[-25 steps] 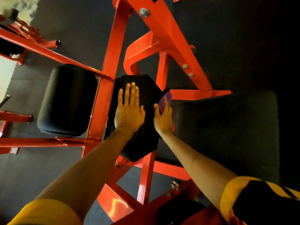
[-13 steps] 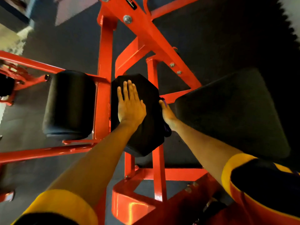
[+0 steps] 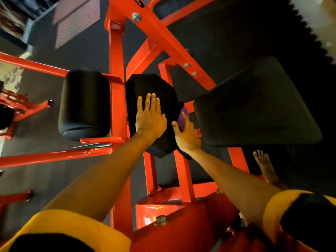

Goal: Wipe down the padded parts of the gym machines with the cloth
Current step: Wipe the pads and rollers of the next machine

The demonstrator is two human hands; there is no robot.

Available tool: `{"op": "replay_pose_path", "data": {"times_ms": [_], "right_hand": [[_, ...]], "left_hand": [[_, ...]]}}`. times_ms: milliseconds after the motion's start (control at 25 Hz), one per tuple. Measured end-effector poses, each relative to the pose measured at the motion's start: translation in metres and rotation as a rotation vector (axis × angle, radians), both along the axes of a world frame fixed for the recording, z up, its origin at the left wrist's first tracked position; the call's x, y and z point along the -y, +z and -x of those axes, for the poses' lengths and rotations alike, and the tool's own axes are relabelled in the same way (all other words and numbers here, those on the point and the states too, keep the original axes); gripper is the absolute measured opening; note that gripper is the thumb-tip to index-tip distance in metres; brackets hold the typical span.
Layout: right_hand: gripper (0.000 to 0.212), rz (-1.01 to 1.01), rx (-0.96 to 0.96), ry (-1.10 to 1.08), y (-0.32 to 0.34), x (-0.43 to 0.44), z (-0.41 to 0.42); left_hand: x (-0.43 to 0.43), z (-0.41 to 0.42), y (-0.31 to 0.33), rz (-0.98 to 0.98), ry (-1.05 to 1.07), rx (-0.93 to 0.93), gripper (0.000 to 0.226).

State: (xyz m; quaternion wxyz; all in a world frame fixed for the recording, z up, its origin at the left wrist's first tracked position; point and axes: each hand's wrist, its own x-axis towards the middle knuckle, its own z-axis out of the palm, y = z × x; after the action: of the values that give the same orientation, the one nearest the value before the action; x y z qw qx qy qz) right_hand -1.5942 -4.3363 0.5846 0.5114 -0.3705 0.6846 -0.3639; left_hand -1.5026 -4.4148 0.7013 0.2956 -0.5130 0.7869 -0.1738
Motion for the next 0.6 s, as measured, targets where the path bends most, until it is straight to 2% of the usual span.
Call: {"op": "replay_pose_path", "data": {"times_ms": [120, 160, 280, 400, 600], "right_hand": [[0.066, -0.204, 0.329, -0.158, -0.016, 0.027, 0.015], [0.065, -0.247, 0.373, -0.164, -0.013, 0.028, 0.016], [0.078, -0.276, 0.275, -0.141, 0.005, 0.001, 0.002], [0.08, -0.245, 0.333, -0.187, 0.024, -0.032, -0.024], [0.069, -0.277, 0.555, -0.596, 0.02, -0.007, -0.037]], "left_hand": [[-0.025, -0.009, -0.002, 0.005, -0.069, 0.032, 0.071], [-0.028, -0.009, -0.003, 0.006, -0.082, 0.031, 0.071], [-0.028, -0.006, -0.006, 0.023, -0.071, 0.05, 0.073], [-0.026, -0.004, -0.008, 0.019, -0.069, 0.072, 0.073], [-0.025, -0.005, -0.011, 0.049, -0.083, 0.051, 0.073]]}}
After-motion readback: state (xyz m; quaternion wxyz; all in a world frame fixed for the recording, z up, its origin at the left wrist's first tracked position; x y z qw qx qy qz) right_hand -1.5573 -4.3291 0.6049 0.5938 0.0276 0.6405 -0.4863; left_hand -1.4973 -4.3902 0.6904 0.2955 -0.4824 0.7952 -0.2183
